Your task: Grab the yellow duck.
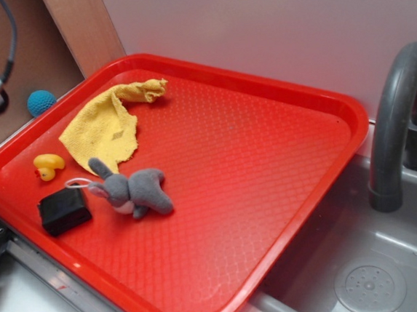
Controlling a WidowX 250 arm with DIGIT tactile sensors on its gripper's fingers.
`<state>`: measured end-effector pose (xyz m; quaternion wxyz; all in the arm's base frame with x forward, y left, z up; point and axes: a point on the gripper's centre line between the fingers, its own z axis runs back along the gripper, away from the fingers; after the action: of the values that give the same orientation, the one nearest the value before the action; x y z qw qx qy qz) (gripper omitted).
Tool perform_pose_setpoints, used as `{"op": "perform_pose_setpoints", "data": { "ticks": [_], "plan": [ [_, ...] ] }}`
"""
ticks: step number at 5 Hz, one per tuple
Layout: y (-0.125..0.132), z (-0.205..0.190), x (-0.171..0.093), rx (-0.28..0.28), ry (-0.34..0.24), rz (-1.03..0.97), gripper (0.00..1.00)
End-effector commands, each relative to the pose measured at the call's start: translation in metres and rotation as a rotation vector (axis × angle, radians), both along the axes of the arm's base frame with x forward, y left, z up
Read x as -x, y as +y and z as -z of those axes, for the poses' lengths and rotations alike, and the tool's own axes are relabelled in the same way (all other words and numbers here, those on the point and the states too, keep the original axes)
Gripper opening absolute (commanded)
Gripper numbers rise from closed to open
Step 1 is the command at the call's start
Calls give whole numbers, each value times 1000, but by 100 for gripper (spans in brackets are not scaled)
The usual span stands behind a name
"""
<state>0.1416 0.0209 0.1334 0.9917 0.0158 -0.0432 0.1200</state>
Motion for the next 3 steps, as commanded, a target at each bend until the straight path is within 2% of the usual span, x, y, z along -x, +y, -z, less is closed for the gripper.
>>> {"op": "perform_pose_setpoints", "data": {
  "ticks": [1,2,3],
  "plan": [
    [15,67,-32,14,9,-64,100],
    [6,84,-42,5,38,-9,100],
    [-8,91,-36,-8,55,55,100]
  ]
}}
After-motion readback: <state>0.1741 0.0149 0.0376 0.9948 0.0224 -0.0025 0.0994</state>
